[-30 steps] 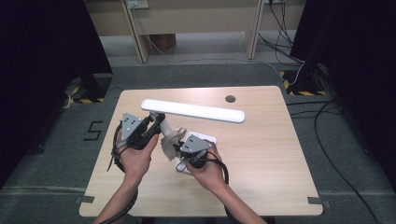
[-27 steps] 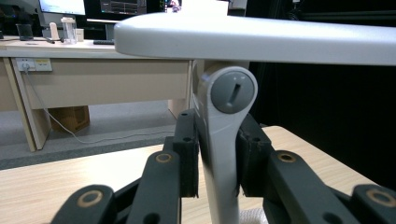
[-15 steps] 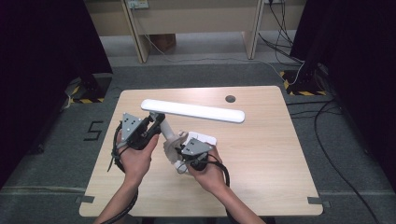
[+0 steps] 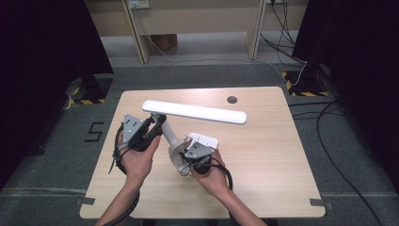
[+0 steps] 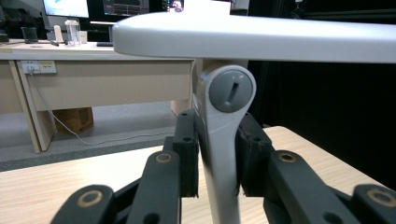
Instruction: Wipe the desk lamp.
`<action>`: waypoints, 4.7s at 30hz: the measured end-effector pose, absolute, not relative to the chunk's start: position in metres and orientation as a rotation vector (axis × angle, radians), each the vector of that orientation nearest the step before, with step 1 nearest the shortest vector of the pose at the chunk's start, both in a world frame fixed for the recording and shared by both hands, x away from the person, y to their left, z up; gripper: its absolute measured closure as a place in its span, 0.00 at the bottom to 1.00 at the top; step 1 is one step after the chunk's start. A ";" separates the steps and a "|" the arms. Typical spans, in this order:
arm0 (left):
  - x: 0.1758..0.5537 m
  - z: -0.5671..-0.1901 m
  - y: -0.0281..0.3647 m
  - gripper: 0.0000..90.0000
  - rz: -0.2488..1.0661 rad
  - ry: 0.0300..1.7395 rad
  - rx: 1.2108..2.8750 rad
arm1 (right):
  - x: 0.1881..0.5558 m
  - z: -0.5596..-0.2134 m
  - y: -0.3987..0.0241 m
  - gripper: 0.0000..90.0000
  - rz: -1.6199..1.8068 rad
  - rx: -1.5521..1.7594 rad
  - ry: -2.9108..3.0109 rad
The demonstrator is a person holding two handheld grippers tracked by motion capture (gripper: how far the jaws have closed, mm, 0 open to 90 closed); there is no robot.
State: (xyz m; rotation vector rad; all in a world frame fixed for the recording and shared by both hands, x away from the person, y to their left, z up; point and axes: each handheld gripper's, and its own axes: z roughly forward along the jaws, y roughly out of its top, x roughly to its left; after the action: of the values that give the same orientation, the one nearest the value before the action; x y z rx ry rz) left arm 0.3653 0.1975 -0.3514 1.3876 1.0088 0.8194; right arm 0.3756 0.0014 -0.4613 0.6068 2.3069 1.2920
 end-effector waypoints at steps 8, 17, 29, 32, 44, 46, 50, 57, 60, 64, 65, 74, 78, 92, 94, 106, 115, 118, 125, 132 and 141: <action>0.365 -0.351 0.197 0.81 0.826 1.009 1.391 | 0.378 -0.470 -0.001 0.93 1.265 0.614 2.331; 0.365 -0.352 0.197 0.81 0.828 1.009 1.392 | 0.378 -0.476 -0.002 0.93 1.249 0.635 2.347; 0.365 -0.352 0.197 0.80 0.833 1.013 1.399 | 0.376 -0.482 -0.005 0.93 1.229 0.633 2.370; 0.366 -0.352 0.197 0.80 0.836 1.013 1.400 | 0.373 -0.482 -0.006 0.93 1.222 0.625 2.394; 0.366 -0.353 0.196 0.79 0.839 1.014 1.412 | 0.372 -0.494 -0.014 0.93 1.160 0.653 2.446; 0.366 -0.353 0.196 0.79 0.839 1.014 1.413 | 0.372 -0.495 -0.017 0.93 1.148 0.672 2.449; 0.366 -0.354 0.195 0.79 0.840 1.015 1.415 | 0.371 -0.497 -0.024 0.93 1.124 0.682 2.453; 0.366 -0.354 0.196 0.79 0.837 1.016 1.419 | 0.371 -0.498 -0.038 0.93 1.097 0.722 2.449; 0.365 -0.354 0.196 0.79 0.837 1.016 1.421 | 0.372 -0.498 -0.045 0.93 1.080 0.717 2.446; 0.364 -0.354 0.195 0.79 0.835 1.014 1.426 | 0.374 -0.498 -0.053 0.93 1.055 0.749 2.441; 0.364 -0.354 0.195 0.79 0.835 1.012 1.429 | 0.375 -0.498 -0.056 0.93 1.044 0.767 2.435; 0.361 -0.354 0.194 0.78 0.829 1.011 1.433 | 0.382 -0.494 -0.078 0.93 0.964 0.850 2.409; 0.360 -0.354 0.193 0.78 0.826 1.010 1.435 | 0.389 -0.487 -0.085 0.93 0.976 0.891 2.359; 0.355 -0.354 0.194 0.76 0.814 1.002 1.456 | 0.429 -0.468 -0.008 0.93 1.125 0.756 2.356; 0.355 -0.355 0.194 0.76 0.811 1.003 1.455 | 0.433 -0.472 -0.002 0.93 1.115 0.747 2.374; 0.355 -0.357 0.192 0.76 0.810 1.010 1.449 | 0.434 -0.494 -0.036 0.93 1.011 0.828 2.373; 0.354 -0.358 0.192 0.76 0.807 1.011 1.456 | 0.437 -0.498 -0.070 0.93 0.962 0.891 2.328; 0.354 -0.358 0.191 0.76 0.804 1.013 1.461 | 0.440 -0.497 -0.082 0.93 0.931 0.918 2.308; 0.351 -0.359 0.189 0.76 0.796 1.009 1.463 | 0.448 -0.486 -0.082 0.93 0.950 0.931 2.274; 0.347 -0.360 0.190 0.75 0.787 1.000 1.472 | 0.457 -0.471 -0.046 0.93 1.030 0.870 2.286; 0.340 -0.361 0.189 0.75 0.773 0.989 1.468 | 0.469 -0.473 -0.007 0.93 1.073 0.820 2.333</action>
State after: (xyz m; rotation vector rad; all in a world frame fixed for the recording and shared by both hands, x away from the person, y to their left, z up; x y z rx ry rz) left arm 0.3402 0.1888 -0.3609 1.4683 0.9888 0.7728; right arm 0.4694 -0.0068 -0.4730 0.8196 2.3331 1.0728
